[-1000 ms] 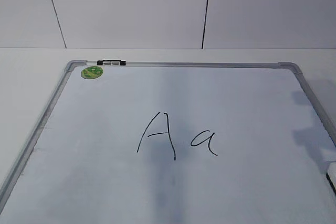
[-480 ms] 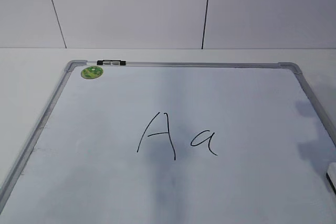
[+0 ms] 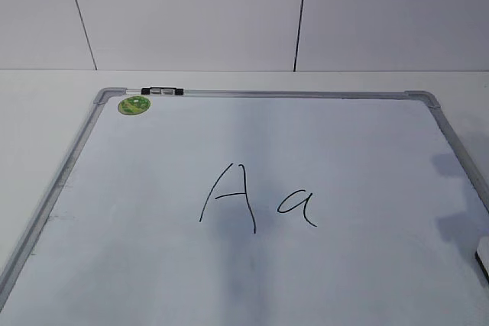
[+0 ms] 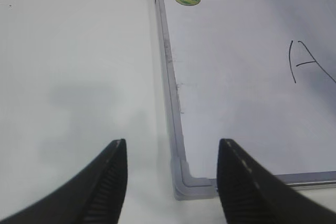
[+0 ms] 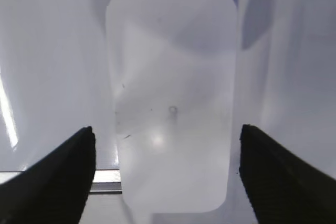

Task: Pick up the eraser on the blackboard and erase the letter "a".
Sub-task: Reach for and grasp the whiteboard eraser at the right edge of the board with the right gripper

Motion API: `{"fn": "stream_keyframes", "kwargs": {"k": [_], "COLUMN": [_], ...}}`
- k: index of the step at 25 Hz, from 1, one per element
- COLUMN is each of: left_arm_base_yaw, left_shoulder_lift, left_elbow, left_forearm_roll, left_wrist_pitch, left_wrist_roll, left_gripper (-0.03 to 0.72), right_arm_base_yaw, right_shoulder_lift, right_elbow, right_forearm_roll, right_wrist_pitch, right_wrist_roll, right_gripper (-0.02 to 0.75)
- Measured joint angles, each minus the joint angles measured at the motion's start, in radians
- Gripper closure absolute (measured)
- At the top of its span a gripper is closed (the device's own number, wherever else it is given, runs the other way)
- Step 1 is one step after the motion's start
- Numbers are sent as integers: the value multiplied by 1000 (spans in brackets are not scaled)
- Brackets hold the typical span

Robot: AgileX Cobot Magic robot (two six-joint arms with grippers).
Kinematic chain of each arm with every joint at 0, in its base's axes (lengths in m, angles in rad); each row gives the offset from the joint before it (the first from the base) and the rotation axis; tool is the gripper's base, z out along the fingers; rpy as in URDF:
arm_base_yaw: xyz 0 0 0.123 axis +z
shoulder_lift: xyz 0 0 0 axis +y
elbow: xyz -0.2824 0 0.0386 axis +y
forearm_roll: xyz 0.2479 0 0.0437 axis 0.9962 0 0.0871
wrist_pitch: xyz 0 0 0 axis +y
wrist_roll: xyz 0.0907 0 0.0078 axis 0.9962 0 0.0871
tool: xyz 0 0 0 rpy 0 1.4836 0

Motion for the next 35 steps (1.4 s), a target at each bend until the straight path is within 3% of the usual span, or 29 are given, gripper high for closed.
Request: {"fn": "stream_keyframes", "kwargs": {"k": [35], "left_arm_base_yaw": [0], "left_shoulder_lift": [0], "left_elbow": [0], "left_forearm_roll": [0], "left_wrist_pitch": [0], "left_wrist_roll": [0], "left_gripper": [274], "right_arm_base_yaw": [0], "right_shoulder_lift": [102], "right_elbow": [14], "right_forearm_roll": [-17], "right_wrist_pitch": [-84], "right_wrist_roll": [13], "right_gripper": [105]}}
